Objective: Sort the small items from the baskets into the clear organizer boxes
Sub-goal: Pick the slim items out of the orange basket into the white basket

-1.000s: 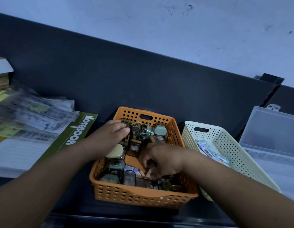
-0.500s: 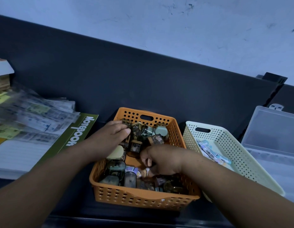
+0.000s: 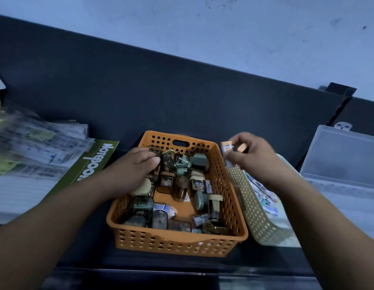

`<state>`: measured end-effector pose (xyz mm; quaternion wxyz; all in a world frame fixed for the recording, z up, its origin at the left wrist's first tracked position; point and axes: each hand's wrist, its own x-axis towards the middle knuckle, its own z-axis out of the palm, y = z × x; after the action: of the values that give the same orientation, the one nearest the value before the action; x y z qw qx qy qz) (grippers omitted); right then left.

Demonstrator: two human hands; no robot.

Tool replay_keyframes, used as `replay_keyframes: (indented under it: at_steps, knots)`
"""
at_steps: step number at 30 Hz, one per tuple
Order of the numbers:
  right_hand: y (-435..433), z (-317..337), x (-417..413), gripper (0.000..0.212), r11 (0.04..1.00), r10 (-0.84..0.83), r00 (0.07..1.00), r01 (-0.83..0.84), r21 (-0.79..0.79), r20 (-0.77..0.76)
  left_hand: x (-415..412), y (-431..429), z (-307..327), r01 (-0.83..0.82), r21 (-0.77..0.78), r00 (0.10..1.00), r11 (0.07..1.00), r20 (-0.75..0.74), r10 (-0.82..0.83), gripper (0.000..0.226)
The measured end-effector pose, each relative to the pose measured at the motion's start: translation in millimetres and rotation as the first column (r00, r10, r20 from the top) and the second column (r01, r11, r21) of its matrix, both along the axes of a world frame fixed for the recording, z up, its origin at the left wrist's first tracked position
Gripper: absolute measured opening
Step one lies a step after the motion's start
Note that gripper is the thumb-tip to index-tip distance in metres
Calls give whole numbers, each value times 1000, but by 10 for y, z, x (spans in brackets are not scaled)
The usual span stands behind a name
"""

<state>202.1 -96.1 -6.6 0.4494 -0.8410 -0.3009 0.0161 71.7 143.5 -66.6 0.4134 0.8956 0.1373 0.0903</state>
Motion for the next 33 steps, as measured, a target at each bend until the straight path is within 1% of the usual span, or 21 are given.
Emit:
replay_keyframes:
  at_steps: [2, 4, 6, 7, 8, 9, 10, 11, 13, 14, 15, 16, 17, 18, 19, 20, 22, 25, 26, 30, 33]
  knots:
    - [-133, -43, 127, 8, 986, -155, 985, 159, -50, 72, -5, -7, 4, 2, 14, 1000, 1000, -8, -2, 47]
    - [-258, -117, 230, 9, 953, -264, 958, 277, -119, 115, -11, -16, 9, 5, 16, 1000, 1000, -14, -5, 48]
    - [-339, -178, 270, 15, 920, -334, 938, 346, -185, 91, -20, -29, 21, 7, 17, 1000, 1000, -13, -7, 48]
    - [-355, -195, 265, 24, 897, -357, 930, 367, -245, 86, -22, -31, 26, 7, 17, 1000, 1000, -12, -7, 48]
    - [-353, -201, 253, 36, 863, -364, 922, 388, -323, 134, -25, -32, 29, 6, 18, 1000, 1000, -13, -6, 48]
    - [-335, -197, 233, 46, 821, -352, 911, 410, -396, 214, -20, -34, 32, 6, 18, 1000, 1000, -15, -6, 48]
    - [-293, -181, 186, 51, 801, -318, 903, 418, -428, 288, -20, -34, 33, 8, 20, 1000, 1000, -18, -7, 48]
    - [-226, -149, 107, 52, 810, -274, 901, 405, -423, 337, -20, -33, 34, 11, 24, 1000, 1000, -21, -10, 48]
    - [-51, -50, -115, 42, 871, -148, 915, 300, -390, 374, -15, -28, 31, 18, 29, 1000, 999, -20, -17, 49]
    - [49, -4, -241, 35, 894, -58, 937, 202, -400, 344, -14, -25, 27, 19, 28, 1000, 999, -19, -19, 49]
    - [148, 34, -368, 28, 901, 50, 963, 72, -427, 266, -12, -23, 23, 20, 24, 1000, 1000, -18, -20, 49]
    - [247, 51, -489, 24, 883, 166, 975, -81, -463, 145, -13, -21, 20, 20, 18, 1000, 1000, -17, -20, 49]
    - [343, 47, -598, 23, 836, 271, 962, -228, -499, 15, -13, -19, 17, 20, 13, 1000, 1000, -15, -20, 49]
    - [432, 11, -670, 24, 764, 356, 931, -340, -549, -80, -13, -16, 14, 21, 8, 1000, 1000, -11, -21, 48]
    - [509, -43, -711, 27, 683, 422, 897, -409, -605, -131, -10, -16, 10, 23, 1, 1000, 1000, -7, -23, 48]
    - [583, -105, -730, 31, 611, 469, 870, -443, -656, -151, -9, -18, 9, 22, -8, 1000, 1000, -5, -22, 48]
    - [702, -205, -727, 41, 507, 502, 846, -455, -732, -178, -6, -17, 3, 18, -14, 1000, 1000, -6, -18, 49]
    - [788, -287, -681, 49, 441, 498, 842, -453, -775, -208, -1, -8, -13, 13, -23, 1000, 1000, -2, -13, 49]
    - [802, -312, -667, 50, 442, 496, 842, -455, -773, -212, -1, -7, -18, 15, -29, 1000, 999, 2, -15, 50]
    - [832, -407, -645, 45, 502, 488, 851, -456, -735, -194, 3, 7, -35, 28, -33, 1000, 999, 6, -28, 51]
    - [846, -444, -620, 42, 513, 477, 854, -463, -723, -208, 10, 20, -42, 27, -36, 1000, 999, 4, -27, 51]
